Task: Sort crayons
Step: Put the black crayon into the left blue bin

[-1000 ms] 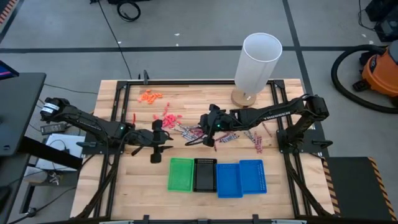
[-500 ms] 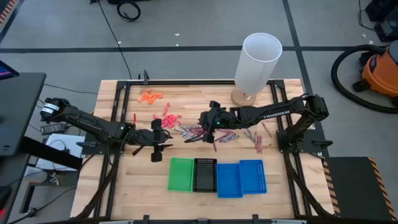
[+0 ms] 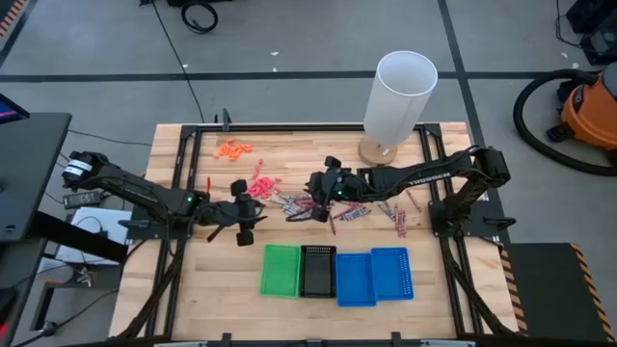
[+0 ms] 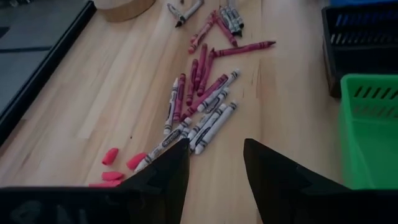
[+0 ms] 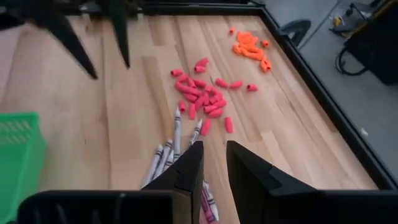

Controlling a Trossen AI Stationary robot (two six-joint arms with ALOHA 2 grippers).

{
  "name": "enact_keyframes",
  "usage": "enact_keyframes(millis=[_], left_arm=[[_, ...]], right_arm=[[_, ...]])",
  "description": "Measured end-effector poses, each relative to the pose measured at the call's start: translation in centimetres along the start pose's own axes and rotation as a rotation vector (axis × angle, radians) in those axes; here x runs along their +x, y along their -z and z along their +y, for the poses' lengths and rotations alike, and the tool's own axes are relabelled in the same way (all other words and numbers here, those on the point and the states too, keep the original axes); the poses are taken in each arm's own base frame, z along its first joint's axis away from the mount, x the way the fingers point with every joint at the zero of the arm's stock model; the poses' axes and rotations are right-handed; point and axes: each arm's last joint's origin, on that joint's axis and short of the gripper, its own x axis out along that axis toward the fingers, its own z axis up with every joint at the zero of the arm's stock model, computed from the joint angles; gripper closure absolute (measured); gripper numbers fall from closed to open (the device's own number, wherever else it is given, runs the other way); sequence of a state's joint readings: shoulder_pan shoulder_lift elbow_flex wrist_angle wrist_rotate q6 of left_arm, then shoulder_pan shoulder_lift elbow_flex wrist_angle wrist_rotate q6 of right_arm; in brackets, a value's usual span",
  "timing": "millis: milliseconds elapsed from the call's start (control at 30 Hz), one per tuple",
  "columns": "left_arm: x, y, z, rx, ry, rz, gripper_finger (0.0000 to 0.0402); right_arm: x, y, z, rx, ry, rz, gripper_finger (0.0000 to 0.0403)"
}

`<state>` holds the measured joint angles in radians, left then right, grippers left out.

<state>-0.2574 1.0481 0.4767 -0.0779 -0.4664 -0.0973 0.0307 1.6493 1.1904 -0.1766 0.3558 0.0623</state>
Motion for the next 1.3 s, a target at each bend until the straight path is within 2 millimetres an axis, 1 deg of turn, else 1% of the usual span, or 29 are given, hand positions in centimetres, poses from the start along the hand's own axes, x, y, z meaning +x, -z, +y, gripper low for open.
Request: enact_keyframes(millis=[100,133,400,600,667,833,1033,1167,1300], left_arm=[[0.4,1.4,-0.1,-0.004,0.000,-0.027,0.0239],[0.4,1.6,-0.1,-0.007,0.000,-0.034,0.0239],[0.2,1.6,0.0,-0.002,0.001,-0.048,0.0239],[0.2,1.7,-0.1,0.017,0.004,-0.038,0.0239],[0.1,1.8,-0.3,0.029,0.012,-0.035,0.0239],[-0.3,1.9,-0.5,0.043,0.021,-0.032,0.0239],[-0.5,2.1,-0.5,0.050,0.013,-0.016,0.0239],[-0.5,2.1,-0.4,0.052,0.011,-0.012,0.0239],[-0.5,2.1,-0.4,0.053,0.011,-0.012,0.0239]], right_arm=[[0.0,0.2,0.0,-0.011,-0.001,0.021,0.0327],[0.0,0.2,0.0,-0.021,-0.017,0.023,0.0327],[0.1,0.5,0.0,-0.026,-0.038,0.047,0.0320],[1.2,1.3,0.4,-0.056,-0.035,0.092,0.0308],[1.3,1.9,0.3,-0.080,-0.007,0.137,0.0305],[1.3,2.1,0.3,-0.089,0.005,0.160,0.0302],[1.2,3.2,0.0,-0.119,-0.025,0.275,0.0302],[1.3,3.9,-0.7,-0.097,-0.056,0.351,0.0302],[1.2,4.7,-1.7,-0.109,-0.028,0.450,0.0302]])
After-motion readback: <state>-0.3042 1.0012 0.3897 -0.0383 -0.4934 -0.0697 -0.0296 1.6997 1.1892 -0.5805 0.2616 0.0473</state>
